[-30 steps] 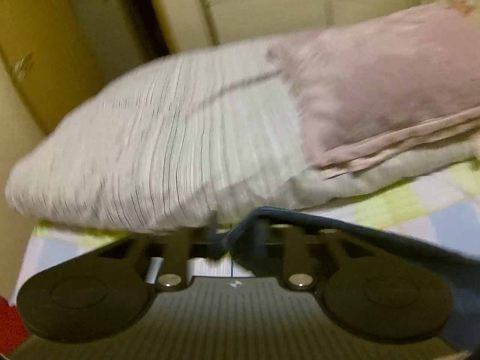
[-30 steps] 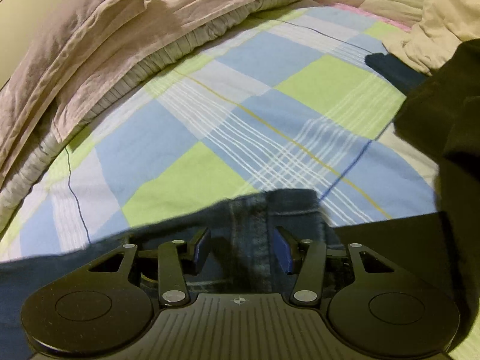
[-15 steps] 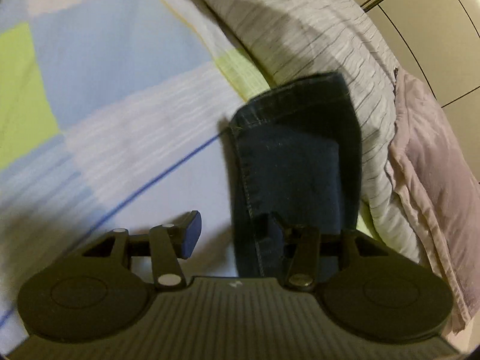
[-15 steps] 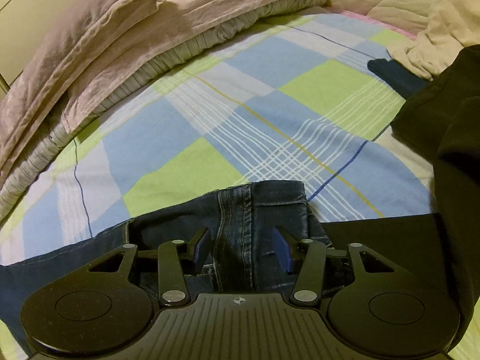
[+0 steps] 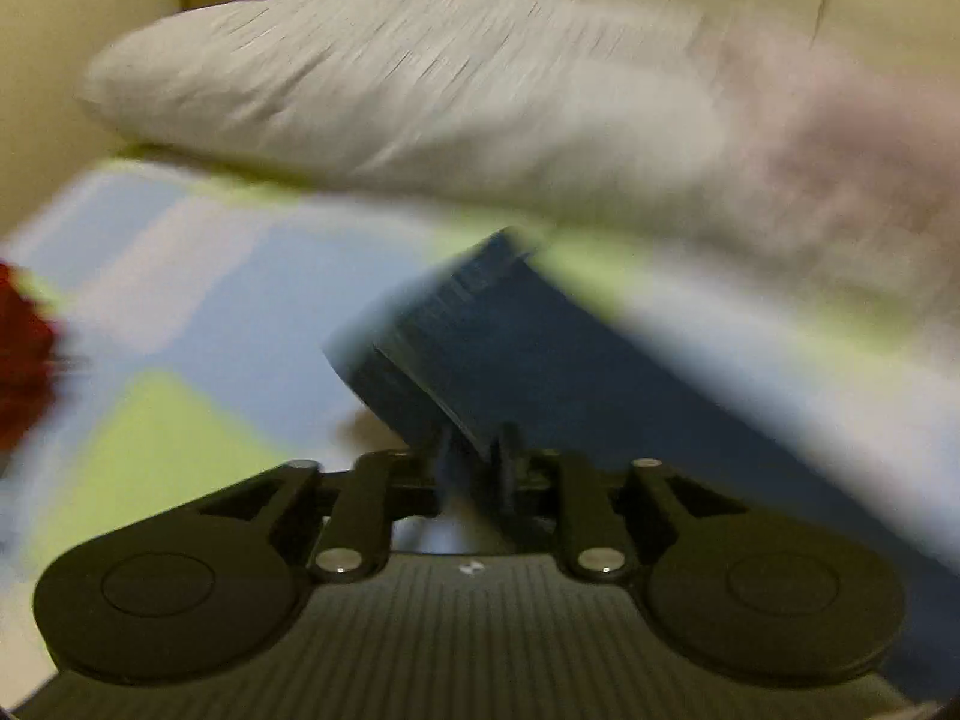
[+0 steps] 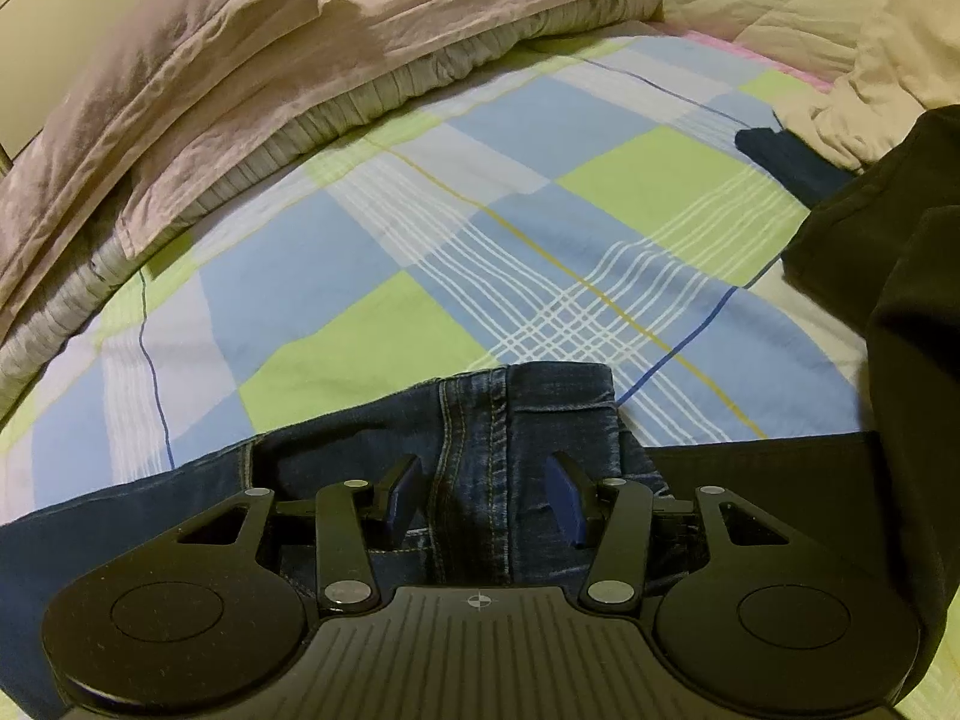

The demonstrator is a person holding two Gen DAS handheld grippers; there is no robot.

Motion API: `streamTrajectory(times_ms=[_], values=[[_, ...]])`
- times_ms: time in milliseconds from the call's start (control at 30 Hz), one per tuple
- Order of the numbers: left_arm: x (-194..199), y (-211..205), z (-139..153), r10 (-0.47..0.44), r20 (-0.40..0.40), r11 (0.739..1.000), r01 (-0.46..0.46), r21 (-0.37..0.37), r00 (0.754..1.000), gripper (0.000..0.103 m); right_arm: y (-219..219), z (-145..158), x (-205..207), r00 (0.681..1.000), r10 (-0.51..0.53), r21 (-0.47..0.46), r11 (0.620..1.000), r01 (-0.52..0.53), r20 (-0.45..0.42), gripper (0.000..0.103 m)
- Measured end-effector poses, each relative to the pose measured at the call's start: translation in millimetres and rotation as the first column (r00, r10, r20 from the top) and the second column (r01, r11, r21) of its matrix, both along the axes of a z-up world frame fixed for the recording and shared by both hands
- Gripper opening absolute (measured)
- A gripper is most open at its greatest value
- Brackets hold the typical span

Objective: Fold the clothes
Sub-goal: 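Hold the jeans waistband with the right tool while the left tool smooths the leg flat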

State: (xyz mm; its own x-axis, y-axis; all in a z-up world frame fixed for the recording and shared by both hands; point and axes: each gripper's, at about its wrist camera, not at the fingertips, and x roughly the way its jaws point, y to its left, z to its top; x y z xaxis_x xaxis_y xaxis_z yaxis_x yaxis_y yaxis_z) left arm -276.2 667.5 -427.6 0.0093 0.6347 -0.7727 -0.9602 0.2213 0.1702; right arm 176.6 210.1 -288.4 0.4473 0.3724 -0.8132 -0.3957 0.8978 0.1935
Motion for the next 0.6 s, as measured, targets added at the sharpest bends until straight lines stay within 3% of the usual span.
streamTrajectory(times_ms=[33, 67, 167, 300, 467, 600], values=[[-4.5, 0.9, -11.1, 0.037, -0.088, 0.999, -0.037, -0.005, 0.995, 0.017, -1.8, 1.5, 0.6, 1.0, 0.001, 0.005, 1.0, -0.001, -0.002, 0.05], [-11.2, -1.7, -14.0, 0.065, -0.102, 0.998, -0.065, 0.0, 0.993, 0.017, -3.6, 3.0, 1.2, 1.0, 0.002, 0.01, 1.0, -0.002, -0.004, 0.05], [-33.2, -20.4, -0.7, 0.099, 0.046, 0.994, -0.101, 0.029, 0.994, 0.015, -15.1, 9.9, 5.7, 1.0, -0.007, 0.035, 0.999, 0.008, -0.005, 0.05], [-21.4, -59.2, 21.3, -0.062, 0.192, 0.998, 0.055, 0.039, 0.98, 0.015, -45.5, 22.5, 17.1, 0.998, -0.053, 0.119, 0.991, 0.054, -0.015, 0.05], [24.7, -93.9, 20.8, -0.182, 0.382, 0.976, 0.215, -0.045, 0.906, 0.015, -71.3, 21.6, 30.2, 0.996, -0.014, 0.211, 0.977, 0.033, -0.09, 0.05], [52.8, -120.3, 15.0, -0.224, 0.427, 0.958, 0.28, -0.071, 0.876, 0.015, -73.2, 6.5, 42.9, 0.99, 0.035, 0.271, 0.963, 0.002, -0.134, 0.049]])
